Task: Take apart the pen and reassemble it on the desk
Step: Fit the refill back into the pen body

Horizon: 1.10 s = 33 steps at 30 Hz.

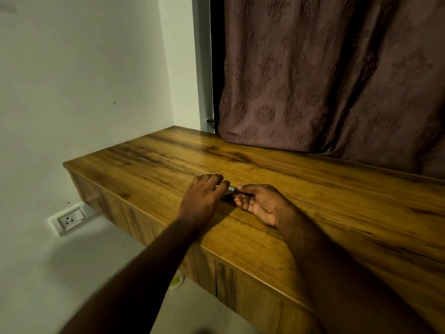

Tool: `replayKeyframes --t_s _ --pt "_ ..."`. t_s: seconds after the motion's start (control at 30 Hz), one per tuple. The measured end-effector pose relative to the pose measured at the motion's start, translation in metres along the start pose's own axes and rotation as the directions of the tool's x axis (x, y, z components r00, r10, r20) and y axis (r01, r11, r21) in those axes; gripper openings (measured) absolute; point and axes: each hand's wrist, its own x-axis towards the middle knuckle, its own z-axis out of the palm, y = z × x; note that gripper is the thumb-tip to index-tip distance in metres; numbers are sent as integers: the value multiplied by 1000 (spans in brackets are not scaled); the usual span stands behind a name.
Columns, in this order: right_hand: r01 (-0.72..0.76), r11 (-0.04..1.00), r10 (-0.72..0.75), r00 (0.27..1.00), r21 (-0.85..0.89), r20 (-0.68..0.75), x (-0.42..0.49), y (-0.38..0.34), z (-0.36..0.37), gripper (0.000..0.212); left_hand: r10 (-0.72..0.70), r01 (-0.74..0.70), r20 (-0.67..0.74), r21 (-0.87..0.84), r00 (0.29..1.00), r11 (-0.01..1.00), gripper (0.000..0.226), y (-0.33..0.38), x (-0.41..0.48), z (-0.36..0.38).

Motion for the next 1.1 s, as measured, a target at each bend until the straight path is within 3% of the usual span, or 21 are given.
replayKeyframes --t_s 0.63,1.1 --pt "-47 995 49 999 93 -22 -1 -4 0 12 33 -33 20 40 999 999 42 3 -1 3" --pt "-40 995 42 999 96 -14 -2 -4 0 8 53 -56 -31 -95 998 994 41 1 -3 7"
